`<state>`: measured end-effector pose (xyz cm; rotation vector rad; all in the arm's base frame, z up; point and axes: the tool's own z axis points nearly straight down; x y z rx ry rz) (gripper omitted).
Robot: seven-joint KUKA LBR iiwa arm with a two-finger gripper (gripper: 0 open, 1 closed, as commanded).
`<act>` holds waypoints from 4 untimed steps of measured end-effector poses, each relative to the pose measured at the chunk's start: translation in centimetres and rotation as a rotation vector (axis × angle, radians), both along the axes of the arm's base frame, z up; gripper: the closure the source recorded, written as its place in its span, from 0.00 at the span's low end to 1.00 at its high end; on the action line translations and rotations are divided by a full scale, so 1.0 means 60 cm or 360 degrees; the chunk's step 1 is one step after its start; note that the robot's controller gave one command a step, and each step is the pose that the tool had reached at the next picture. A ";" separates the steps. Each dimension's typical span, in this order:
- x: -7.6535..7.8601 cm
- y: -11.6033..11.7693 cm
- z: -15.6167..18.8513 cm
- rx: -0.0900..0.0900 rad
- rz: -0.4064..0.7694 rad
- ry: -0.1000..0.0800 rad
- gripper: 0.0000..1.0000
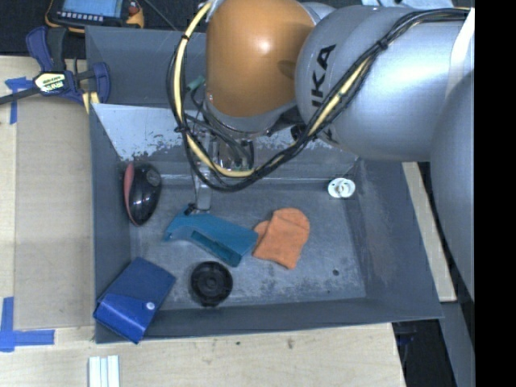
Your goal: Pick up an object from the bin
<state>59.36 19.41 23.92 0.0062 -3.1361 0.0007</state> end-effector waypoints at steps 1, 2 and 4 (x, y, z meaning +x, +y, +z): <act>0.002 -0.002 0.009 0.0003 -0.0005 -0.0013 0.00; 0.001 -0.004 0.007 0.0003 -0.0007 -0.0016 0.00; -0.008 -0.049 -0.073 0.0002 0.0118 -0.0014 0.00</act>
Offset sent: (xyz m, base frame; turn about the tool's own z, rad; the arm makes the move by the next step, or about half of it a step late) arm -0.0226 -0.0339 -0.0473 0.0589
